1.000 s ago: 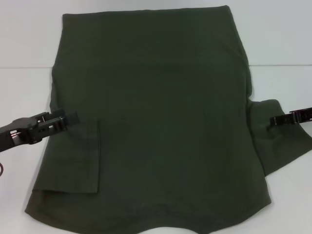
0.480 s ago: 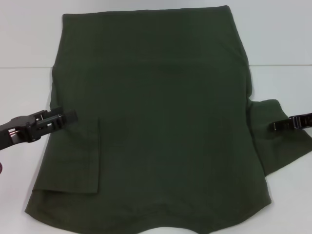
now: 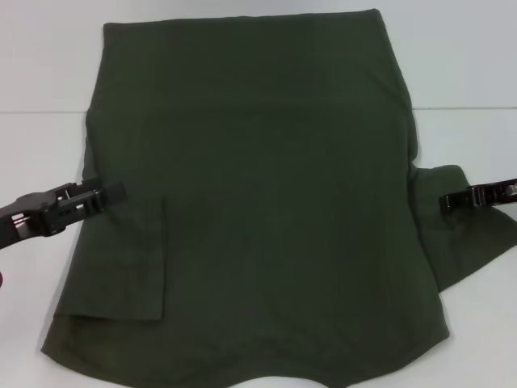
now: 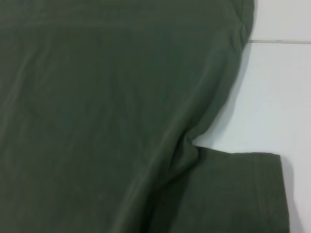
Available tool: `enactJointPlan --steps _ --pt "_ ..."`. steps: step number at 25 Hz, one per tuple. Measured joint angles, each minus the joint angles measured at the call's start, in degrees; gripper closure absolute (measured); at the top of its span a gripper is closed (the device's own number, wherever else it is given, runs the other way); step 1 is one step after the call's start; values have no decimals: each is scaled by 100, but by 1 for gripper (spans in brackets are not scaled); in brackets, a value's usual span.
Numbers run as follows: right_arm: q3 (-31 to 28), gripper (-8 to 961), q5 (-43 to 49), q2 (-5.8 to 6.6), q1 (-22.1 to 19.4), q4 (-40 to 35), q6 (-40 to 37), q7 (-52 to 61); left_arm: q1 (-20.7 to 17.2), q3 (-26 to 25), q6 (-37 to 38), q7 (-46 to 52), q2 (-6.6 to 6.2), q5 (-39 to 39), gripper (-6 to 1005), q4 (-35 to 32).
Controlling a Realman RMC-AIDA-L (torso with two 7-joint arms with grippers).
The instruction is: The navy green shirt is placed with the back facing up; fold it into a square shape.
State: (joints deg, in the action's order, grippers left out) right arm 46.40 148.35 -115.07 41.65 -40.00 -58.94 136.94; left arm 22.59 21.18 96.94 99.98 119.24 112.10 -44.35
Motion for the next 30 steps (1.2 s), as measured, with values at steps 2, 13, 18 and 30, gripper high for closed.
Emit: enactJointPlan --steps 2,13,18,30 --pt "-3 219 3 -2 5 -8 -53 11 -19 0 0 5 1 -28 277 0" --pt "-51 556 26 20 -45 -50 -53 120 -48 0 46 18 14 -138 283 -3" --pt "-53 764 92 19 -68 -75 -4 209 -56 -7 53 20 12 -147 286 -3" --pt "-53 939 800 181 -87 -252 346 965 -143 -158 81 27 11 -147 292 -3"
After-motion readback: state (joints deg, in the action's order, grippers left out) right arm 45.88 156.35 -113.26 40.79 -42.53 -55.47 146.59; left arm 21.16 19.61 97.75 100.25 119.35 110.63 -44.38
